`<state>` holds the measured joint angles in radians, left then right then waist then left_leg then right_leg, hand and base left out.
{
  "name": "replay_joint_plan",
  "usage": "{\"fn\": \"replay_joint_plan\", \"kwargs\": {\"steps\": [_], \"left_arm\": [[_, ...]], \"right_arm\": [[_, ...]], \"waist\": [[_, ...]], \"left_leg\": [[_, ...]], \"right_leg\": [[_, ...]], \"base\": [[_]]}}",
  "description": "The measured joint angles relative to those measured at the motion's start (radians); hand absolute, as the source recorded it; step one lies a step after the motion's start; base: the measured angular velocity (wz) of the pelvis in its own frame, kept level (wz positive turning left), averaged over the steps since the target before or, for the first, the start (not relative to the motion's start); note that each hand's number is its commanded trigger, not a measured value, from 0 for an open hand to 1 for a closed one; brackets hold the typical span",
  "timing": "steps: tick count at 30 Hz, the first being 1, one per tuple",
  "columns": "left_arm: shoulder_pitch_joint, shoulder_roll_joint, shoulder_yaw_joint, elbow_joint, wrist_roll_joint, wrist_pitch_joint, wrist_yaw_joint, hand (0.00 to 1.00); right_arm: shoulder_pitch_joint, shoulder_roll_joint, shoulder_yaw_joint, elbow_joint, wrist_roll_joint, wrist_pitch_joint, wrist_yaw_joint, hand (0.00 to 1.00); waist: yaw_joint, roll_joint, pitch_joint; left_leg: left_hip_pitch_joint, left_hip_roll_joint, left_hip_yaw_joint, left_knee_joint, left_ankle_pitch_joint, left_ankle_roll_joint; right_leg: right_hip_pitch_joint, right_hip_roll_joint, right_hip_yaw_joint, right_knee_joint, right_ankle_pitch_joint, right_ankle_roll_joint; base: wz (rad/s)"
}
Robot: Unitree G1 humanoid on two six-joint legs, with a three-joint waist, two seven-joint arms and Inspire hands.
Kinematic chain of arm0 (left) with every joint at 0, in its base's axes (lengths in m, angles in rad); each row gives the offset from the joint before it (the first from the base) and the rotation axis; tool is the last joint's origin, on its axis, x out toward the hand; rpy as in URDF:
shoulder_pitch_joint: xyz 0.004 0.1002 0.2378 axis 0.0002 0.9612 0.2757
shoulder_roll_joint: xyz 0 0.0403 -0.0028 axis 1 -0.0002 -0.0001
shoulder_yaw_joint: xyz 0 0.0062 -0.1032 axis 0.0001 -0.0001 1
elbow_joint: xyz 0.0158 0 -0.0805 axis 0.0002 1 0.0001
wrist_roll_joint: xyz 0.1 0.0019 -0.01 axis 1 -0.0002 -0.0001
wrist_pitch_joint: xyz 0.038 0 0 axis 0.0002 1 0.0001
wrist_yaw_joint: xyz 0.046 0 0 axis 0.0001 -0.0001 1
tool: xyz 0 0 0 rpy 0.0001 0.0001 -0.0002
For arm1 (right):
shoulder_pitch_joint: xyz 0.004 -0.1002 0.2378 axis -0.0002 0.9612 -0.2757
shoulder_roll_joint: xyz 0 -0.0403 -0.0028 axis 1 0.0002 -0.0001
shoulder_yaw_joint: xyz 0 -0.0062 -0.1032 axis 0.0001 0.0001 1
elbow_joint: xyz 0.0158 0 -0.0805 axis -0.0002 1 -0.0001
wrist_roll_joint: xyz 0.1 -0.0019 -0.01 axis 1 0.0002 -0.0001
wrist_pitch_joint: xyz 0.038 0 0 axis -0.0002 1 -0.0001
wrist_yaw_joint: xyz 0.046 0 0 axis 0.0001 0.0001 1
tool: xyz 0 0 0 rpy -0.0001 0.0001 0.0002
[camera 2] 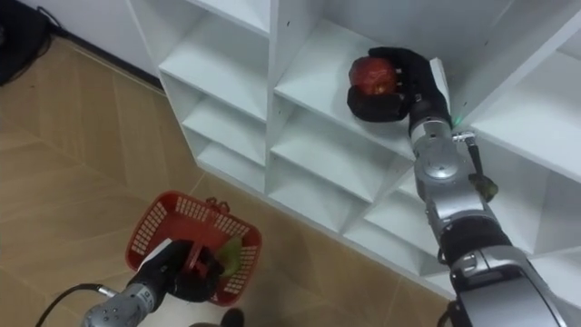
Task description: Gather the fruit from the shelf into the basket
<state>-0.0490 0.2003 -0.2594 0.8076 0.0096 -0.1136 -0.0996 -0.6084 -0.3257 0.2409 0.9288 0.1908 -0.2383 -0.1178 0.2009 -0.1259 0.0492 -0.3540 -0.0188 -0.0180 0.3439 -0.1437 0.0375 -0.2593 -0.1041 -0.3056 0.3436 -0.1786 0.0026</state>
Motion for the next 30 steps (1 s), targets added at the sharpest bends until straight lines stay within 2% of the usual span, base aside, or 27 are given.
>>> {"fn": "replay_joint_plan", "kwargs": {"steps": [19, 26, 30], "left_arm": [[-0.012, -0.003, -0.018, 0.021, -0.018, -0.001, 0.003, 1.00], [-0.021, -0.005, -0.019, 0.019, -0.028, -0.004, 0.016, 1.00], [-0.043, -0.024, -0.019, 0.019, -0.028, -0.005, 0.037, 1.00]], "right_arm": [[0.002, 0.002, 0.000, -0.021, 0.000, -0.012, 0.007, 1.00], [0.033, 0.020, 0.011, -0.111, -0.008, -0.011, -0.023, 1.00], [0.082, 0.035, 0.011, -0.200, -0.008, -0.009, -0.033, 1.00]], "waist": [[-0.003, 0.007, 0.0057], [-0.023, 0.015, 0.0073], [-0.029, 0.023, 0.0041]], "left_leg": [[-0.001, 0.002, 0.008, -0.008, 0.000, 0.000], [-0.007, 0.005, 0.019, -0.015, 0.000, 0.000], [-0.017, 0.007, 0.029, -0.005, 0.000, 0.000]], "right_leg": [[-0.001, 0.003, 0.000, -0.012, 0.000, 0.000], [-0.017, 0.002, 0.006, -0.008, 0.002, -0.001], [-0.034, 0.000, 0.008, 0.001, 0.002, -0.001]], "base": [[0.00], [-0.03], [-0.05]]}}
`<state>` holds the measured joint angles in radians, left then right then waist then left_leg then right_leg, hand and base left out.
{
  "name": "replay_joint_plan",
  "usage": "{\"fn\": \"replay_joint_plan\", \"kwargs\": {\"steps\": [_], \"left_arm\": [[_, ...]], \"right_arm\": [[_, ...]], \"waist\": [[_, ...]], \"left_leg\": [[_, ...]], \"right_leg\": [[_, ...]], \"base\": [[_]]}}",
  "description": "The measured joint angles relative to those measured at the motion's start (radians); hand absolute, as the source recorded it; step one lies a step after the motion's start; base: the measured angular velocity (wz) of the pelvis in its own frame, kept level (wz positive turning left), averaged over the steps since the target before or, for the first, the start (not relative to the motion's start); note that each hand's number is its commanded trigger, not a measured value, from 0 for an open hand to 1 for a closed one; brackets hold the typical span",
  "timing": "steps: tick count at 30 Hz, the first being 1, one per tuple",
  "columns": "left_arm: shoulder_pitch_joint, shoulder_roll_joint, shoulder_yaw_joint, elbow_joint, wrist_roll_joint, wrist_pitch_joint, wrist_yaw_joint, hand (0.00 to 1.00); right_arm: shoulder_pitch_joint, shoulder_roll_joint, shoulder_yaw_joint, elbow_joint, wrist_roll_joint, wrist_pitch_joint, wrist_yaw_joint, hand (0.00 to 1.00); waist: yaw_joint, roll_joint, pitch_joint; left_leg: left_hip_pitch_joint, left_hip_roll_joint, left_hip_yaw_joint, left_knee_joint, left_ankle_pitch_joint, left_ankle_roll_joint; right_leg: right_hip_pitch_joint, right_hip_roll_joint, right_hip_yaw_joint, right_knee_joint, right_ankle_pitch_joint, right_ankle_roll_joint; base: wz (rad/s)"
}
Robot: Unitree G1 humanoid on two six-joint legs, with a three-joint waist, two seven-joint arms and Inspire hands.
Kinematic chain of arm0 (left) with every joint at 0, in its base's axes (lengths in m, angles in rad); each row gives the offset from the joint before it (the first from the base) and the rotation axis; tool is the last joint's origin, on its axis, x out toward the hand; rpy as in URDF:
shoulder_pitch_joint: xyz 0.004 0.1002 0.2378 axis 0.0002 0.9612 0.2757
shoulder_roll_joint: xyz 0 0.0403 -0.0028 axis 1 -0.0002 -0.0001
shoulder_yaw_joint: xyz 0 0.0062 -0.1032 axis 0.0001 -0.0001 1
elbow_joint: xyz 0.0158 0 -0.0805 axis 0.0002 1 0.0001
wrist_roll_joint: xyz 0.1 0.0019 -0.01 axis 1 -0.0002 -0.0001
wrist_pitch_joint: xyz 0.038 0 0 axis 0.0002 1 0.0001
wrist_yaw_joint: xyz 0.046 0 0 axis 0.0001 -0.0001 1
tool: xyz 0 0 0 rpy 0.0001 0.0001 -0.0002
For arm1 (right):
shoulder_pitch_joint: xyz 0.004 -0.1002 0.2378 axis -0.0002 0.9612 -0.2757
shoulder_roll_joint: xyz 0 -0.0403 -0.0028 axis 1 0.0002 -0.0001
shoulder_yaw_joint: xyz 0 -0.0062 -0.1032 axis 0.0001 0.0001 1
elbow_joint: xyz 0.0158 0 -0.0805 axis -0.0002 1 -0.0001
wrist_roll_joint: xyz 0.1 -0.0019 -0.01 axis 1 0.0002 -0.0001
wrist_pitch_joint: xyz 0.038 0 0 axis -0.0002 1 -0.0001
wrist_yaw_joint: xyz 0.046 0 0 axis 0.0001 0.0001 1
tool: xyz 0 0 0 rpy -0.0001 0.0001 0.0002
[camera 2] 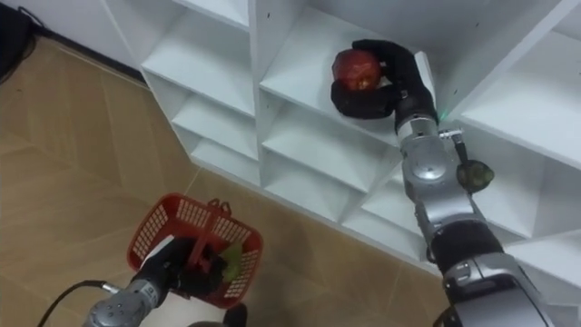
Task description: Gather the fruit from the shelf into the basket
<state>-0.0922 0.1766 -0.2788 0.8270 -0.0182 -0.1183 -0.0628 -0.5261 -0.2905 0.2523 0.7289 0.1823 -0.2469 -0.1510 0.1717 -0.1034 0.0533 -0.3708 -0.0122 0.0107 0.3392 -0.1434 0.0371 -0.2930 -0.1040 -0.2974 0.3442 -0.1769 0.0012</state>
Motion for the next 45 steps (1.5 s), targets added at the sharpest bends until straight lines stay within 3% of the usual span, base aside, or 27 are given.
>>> {"fn": "replay_joint_plan", "kwargs": {"steps": [5, 8, 14, 25, 30, 34, 45], "left_arm": [[-0.003, -0.013, 0.000, 0.002, -0.012, -0.022, 0.034, 1.00], [-0.003, -0.014, 0.003, 0.002, -0.013, -0.023, 0.060, 1.00], [-0.003, -0.051, 0.020, 0.002, -0.019, -0.037, 0.097, 1.00], [0.005, -0.049, -0.001, 0.025, -0.089, -0.044, 0.103, 1.00], [0.007, -0.049, -0.006, 0.025, -0.089, -0.059, 0.106, 1.00], [0.009, -0.054, -0.010, 0.025, -0.090, -0.084, 0.116, 1.00], [0.014, -0.061, -0.011, -0.017, -0.093, -0.085, 0.088, 1.00]], "right_arm": [[0.074, 0.027, 0.004, -0.109, -0.002, -0.001, 0.023, 1.00], [0.101, 0.040, 0.004, -0.137, -0.028, -0.002, 0.036, 1.00], [0.171, 0.066, 0.015, -0.212, -0.078, -0.003, 0.081, 1.00], [0.313, 0.083, 0.088, -0.254, -0.113, 0.001, 0.148, 1.00], [0.352, 0.083, 0.100, -0.260, -0.113, 0.000, 0.175, 1.00], [0.390, 0.084, 0.119, -0.272, -0.113, 0.000, 0.204, 1.00], [0.436, 0.079, 0.119, -0.274, -0.152, 0.001, 0.231, 1.00]], "waist": [[-0.007, 0.016, -0.0031], [-0.016, 0.028, -0.0096], [-0.033, 0.045, -0.0202], [-0.058, 0.056, -0.0250], [-0.061, 0.075, -0.0368], [-0.074, 0.075, -0.0368], [-0.087, 0.086, -0.0368]], "left_leg": [[-0.001, 0.001, 0.013, 0.001, 0.000, 0.000], [-0.002, 0.003, 0.016, 0.001, 0.000, 0.000], [0.005, 0.006, 0.036, 0.001, 0.000, 0.001], [0.012, 0.015, 0.048, -0.004, 0.000, 0.000], [0.013, 0.017, 0.074, -0.004, 0.000, 0.000], [0.014, 0.018, 0.079, -0.009, 0.000, 0.000], [-0.004, 0.018, 0.081, -0.012, 0.000, 0.000]], "right_leg": [[-0.007, 0.002, 0.019, 0.000, 0.000, 0.000], [-0.008, 0.002, 0.019, 0.002, 0.000, 0.000], [-0.014, 0.001, 0.028, 0.014, 0.001, -0.002], [-0.015, 0.015, 0.067, 0.015, 0.003, -0.005], [-0.029, 0.019, 0.096, 0.016, 0.004, -0.004], [-0.030, 0.019, 0.101, 0.016, 0.004, -0.004], [-0.053, 0.017, 0.093, 0.016, 0.004, -0.004]], "base": [[-0.07], [0.00], [-0.07], [-0.04], [-0.11], [-0.02], [-0.01]]}}
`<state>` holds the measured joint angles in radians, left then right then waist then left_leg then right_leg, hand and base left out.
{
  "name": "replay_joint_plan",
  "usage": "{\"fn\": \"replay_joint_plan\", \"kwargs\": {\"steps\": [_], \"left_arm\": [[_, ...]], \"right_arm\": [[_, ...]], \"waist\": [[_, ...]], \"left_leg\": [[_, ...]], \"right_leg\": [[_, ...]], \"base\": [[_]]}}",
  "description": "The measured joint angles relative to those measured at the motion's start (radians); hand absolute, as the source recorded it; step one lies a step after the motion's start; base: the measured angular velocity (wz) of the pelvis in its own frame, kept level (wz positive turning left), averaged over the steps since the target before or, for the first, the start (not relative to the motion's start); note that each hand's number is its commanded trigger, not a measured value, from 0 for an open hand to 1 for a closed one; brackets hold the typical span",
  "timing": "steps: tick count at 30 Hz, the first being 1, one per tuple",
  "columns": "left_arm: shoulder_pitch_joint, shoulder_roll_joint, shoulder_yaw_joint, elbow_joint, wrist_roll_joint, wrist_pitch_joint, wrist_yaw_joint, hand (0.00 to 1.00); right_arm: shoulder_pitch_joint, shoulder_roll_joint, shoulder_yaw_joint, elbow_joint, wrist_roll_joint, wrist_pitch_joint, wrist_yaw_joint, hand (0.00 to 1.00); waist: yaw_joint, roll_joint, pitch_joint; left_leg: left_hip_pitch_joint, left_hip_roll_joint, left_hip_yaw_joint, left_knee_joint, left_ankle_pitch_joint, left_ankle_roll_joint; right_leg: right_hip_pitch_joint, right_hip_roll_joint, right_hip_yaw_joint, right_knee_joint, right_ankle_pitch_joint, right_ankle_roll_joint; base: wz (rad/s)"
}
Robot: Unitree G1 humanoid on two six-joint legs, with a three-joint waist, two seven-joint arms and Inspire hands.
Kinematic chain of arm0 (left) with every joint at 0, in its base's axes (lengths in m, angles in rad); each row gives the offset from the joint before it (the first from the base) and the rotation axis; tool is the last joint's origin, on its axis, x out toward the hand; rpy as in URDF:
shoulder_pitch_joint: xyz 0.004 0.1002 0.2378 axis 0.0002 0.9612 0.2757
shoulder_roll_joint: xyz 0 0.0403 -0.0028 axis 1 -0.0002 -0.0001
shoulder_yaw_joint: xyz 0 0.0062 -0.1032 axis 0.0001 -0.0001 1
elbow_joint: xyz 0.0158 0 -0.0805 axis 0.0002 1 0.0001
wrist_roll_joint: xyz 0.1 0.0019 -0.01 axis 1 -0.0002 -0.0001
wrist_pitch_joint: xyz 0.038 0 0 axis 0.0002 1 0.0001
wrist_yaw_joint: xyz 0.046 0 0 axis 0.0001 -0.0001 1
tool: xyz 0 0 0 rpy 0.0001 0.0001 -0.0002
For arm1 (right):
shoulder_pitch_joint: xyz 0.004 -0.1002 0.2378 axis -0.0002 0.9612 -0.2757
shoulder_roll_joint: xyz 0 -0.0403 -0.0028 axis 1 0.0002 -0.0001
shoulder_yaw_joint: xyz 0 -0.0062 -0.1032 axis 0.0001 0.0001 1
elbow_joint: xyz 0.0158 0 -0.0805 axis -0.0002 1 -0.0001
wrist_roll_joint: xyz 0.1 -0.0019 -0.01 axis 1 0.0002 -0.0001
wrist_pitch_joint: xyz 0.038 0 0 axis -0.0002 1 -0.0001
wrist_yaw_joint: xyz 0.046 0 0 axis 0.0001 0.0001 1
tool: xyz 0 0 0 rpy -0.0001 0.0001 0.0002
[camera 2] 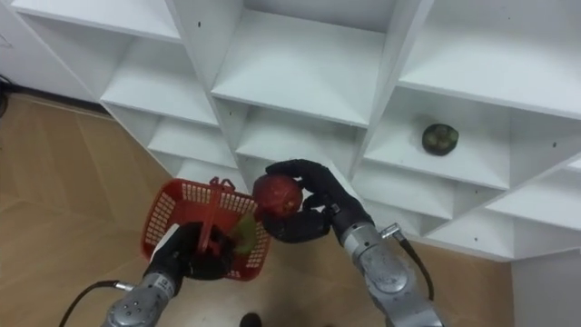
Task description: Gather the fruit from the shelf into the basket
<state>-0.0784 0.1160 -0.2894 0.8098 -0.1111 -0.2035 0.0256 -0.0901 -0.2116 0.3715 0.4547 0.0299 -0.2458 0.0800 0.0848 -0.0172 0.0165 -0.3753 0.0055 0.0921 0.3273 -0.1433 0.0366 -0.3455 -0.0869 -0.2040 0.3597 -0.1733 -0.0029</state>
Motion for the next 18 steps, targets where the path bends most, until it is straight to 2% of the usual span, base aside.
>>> {"fn": "replay_joint_plan", "kwargs": {"steps": [9, 18], "left_arm": [[0.009, 0.002, -0.011, -0.069, -0.018, 0.000, -0.058, 1.00], [0.009, 0.010, -0.012, -0.090, -0.018, 0.000, -0.105, 1.00]], "right_arm": [[0.000, -0.001, 0.008, 0.000, 0.004, 0.001, 0.020, 1.00], [0.000, 0.000, 0.034, 0.000, 0.001, 0.026, 0.045, 1.00]], "waist": [[-0.003, -0.001, 0.0001], [-0.010, -0.013, 0.0010]], "left_leg": [[-0.002, 0.000, 0.000, -0.004, 0.000, 0.000], [-0.003, -0.001, 0.001, -0.005, 0.000, 0.000]], "right_leg": [[-0.004, 0.000, 0.004, 0.000, 0.000, 0.000], [-0.007, 0.000, 0.008, -0.001, -0.001, 0.000]], "base": [[0.00], [0.00]]}}
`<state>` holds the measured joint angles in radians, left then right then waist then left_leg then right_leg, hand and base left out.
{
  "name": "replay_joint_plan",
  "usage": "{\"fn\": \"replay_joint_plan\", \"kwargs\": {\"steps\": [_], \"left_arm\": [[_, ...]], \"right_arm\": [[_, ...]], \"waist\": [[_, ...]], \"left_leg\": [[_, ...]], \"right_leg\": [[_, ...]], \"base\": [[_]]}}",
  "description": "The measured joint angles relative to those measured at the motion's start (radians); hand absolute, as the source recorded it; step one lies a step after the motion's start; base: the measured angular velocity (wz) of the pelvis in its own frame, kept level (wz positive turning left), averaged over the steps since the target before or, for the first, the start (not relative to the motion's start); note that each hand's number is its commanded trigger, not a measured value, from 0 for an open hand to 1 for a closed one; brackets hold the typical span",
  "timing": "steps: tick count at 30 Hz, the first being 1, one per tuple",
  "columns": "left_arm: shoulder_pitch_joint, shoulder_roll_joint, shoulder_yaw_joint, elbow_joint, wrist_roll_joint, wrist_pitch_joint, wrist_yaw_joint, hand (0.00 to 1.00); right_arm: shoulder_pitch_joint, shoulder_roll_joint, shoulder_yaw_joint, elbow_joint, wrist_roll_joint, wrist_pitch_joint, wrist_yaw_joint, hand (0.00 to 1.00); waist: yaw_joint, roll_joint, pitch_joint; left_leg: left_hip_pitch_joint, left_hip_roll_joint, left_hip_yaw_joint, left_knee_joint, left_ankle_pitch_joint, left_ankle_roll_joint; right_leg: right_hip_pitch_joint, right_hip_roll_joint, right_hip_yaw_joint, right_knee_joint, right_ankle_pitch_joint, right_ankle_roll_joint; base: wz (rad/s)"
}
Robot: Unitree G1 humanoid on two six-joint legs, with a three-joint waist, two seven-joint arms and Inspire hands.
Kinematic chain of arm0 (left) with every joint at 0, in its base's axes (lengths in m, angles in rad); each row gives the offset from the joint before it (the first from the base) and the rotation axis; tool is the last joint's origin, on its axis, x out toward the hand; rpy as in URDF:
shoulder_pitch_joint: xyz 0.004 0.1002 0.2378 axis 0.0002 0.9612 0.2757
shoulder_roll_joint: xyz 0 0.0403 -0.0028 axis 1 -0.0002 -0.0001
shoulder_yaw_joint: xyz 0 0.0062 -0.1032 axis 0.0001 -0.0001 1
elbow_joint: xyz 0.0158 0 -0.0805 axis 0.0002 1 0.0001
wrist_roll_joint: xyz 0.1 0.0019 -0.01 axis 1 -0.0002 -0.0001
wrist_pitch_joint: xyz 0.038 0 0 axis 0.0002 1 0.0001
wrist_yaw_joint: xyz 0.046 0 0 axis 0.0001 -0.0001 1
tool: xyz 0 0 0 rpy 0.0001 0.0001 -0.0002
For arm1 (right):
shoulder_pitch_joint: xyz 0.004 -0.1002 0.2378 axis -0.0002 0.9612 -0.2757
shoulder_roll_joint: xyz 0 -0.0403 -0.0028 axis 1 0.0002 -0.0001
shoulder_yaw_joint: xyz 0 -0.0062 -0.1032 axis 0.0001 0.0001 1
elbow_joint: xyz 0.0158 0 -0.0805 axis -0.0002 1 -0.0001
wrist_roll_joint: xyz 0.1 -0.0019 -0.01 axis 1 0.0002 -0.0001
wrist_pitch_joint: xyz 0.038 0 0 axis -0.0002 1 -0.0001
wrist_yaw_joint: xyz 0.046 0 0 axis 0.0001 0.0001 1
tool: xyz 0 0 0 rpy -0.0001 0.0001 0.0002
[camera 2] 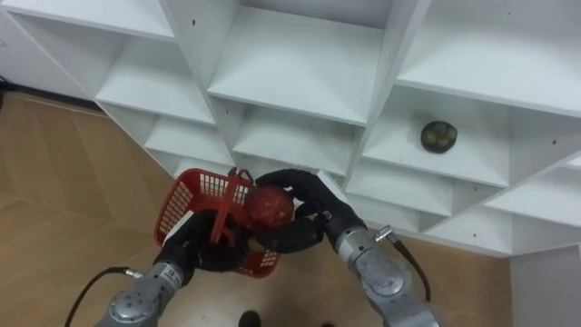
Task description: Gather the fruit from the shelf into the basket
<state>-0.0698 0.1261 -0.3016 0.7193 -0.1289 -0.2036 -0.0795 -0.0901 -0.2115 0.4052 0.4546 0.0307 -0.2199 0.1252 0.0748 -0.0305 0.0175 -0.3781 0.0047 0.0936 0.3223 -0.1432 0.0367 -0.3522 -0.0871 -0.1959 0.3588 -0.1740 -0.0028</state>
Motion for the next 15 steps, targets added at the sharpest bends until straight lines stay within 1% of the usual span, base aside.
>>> {"fn": "replay_joint_plan", "kwargs": {"steps": [2, 5, 8, 11, 15], "left_arm": [[0.000, 0.000, 0.000, -0.005, -0.001, 0.000, -0.003, 1.00], [0.001, 0.008, -0.019, -0.028, -0.037, 0.000, -0.012, 1.00], [0.002, 0.009, -0.025, -0.052, -0.038, 0.000, -0.015, 1.00], [0.003, 0.013, -0.030, -0.088, -0.037, 0.000, -0.019, 1.00], [0.008, 0.016, -0.036, -0.100, -0.039, 0.000, -0.020, 1.00]], "right_arm": [[0.000, 0.000, 0.000, 0.000, -0.002, 0.003, 0.002, 1.00], [0.001, 0.002, 0.005, 0.001, -0.007, 0.004, 0.002, 1.00], [0.001, 0.001, 0.003, 0.000, -0.008, 0.006, 0.005, 1.00], [0.001, -0.001, 0.002, 0.000, -0.013, 0.018, 0.006, 1.00], [0.000, -0.002, -0.002, -0.004, -0.017, 0.019, 0.008, 1.00]], "waist": [[-0.006, -0.001, 0.0000], [-0.012, 0.000, 0.0000], [-0.014, 0.001, 0.0000], [-0.013, 0.003, -0.0003], [-0.014, 0.009, -0.0003]], "left_leg": [[-0.002, 0.000, -0.001, 0.001, 0.000, 0.000], [-0.005, 0.001, 0.000, 0.005, 0.000, 0.000], [-0.005, 0.001, 0.000, 0.006, 0.000, 0.000], [-0.004, 0.002, 0.000, 0.007, 0.000, 0.000], [-0.004, 0.003, 0.000, 0.007, 0.000, 0.000]], "right_leg": [[0.000, 0.000, -0.002, -0.001, 0.000, 0.000], [0.000, 0.001, -0.002, -0.002, 0.000, 0.000], [0.000, 0.001, -0.001, -0.001, 0.000, 0.000], [0.000, 0.002, -0.001, 0.000, 0.000, 0.000], [-0.001, 0.002, -0.001, 0.000, 0.001, -0.001]], "base": [[0.00], [0.00], [0.00], [0.00], [0.00]]}}
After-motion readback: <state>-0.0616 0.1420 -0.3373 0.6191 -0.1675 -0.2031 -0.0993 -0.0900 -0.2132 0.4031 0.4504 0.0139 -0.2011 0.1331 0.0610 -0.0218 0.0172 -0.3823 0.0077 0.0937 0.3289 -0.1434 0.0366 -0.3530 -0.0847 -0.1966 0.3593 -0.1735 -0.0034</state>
